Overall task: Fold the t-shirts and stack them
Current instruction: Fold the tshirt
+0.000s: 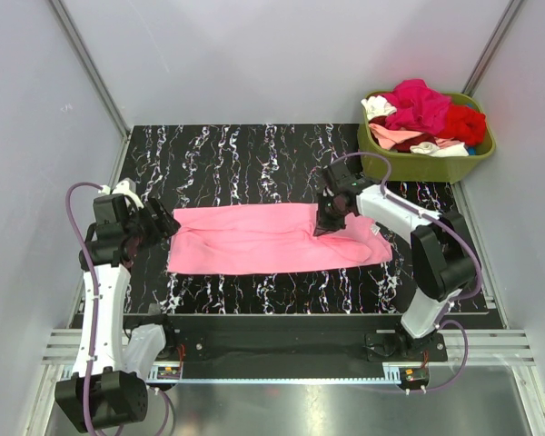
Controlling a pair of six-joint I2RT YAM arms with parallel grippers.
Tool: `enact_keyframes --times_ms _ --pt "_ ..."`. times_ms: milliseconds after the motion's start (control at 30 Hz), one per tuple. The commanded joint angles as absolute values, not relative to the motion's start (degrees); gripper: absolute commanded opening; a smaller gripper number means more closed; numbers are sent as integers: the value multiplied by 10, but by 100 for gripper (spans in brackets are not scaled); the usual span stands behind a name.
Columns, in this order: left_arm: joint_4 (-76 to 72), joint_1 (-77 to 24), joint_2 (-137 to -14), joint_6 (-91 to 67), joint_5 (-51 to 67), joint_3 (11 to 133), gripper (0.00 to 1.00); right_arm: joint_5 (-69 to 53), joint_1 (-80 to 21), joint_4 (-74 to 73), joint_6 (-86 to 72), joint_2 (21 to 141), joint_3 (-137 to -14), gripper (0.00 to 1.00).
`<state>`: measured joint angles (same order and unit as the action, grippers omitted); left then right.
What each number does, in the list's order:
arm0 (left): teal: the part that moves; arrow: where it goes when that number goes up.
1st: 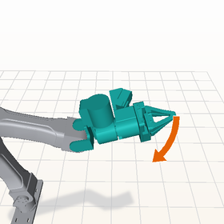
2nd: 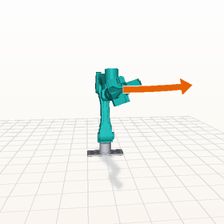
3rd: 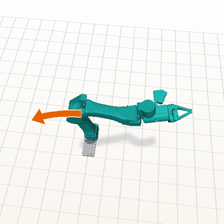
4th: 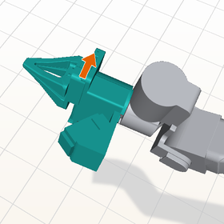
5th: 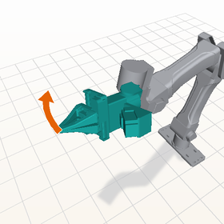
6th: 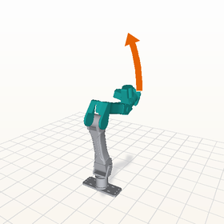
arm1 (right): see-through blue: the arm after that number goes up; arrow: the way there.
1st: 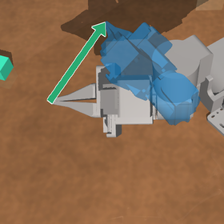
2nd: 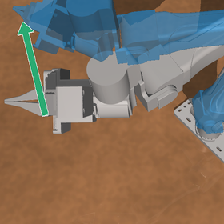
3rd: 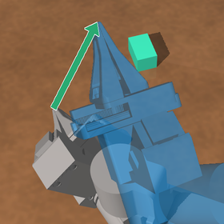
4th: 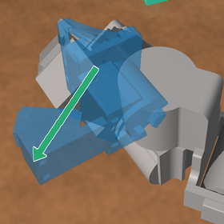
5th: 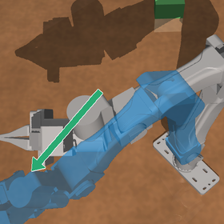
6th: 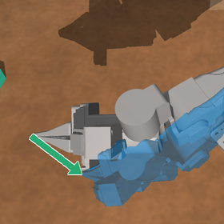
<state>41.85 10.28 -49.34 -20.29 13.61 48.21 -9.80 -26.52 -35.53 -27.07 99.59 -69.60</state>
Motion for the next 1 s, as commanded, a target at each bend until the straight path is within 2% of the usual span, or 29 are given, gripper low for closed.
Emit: enact_keyframes --times_ms 0,367,400,433,467,500,533,600,767,900,967 --pt "391 103 -482 -192 134 482 77 -96 -310 -368 -294 956 -716 0" --pt "391 103 -480 -193 130 483 77 -107 -384 -350 -344 995 -664 0" --pt "392 103 -479 -193 129 483 77 -105 -389 -352 -345 998 -664 8" --pt "392 104 -480 -193 129 483 77 -105 -393 -353 -345 999 -664 21" --pt "392 104 -479 -192 130 483 77 -103 -397 -355 -340 1002 -664 37" --pt "392 103 -481 -193 129 483 77 -100 -398 -359 -337 1002 -665 64" --pt "392 104 -481 -193 129 483 77 -95 -398 -365 -335 1000 -667 71" --pt "393 103 -484 -194 122 483 77 -74 -398 -388 -322 989 -684 81" --pt "384 102 -504 -197 134 481 77 4 -393 -453 -300 923 -722 91" --pt "379 56 -552 -212 105 493 77 54 -334 -484 -291 893 -712 95" --pt "372 -7 -577 -225 75 504 78 66 -297 -496 -286 889 -695 93"
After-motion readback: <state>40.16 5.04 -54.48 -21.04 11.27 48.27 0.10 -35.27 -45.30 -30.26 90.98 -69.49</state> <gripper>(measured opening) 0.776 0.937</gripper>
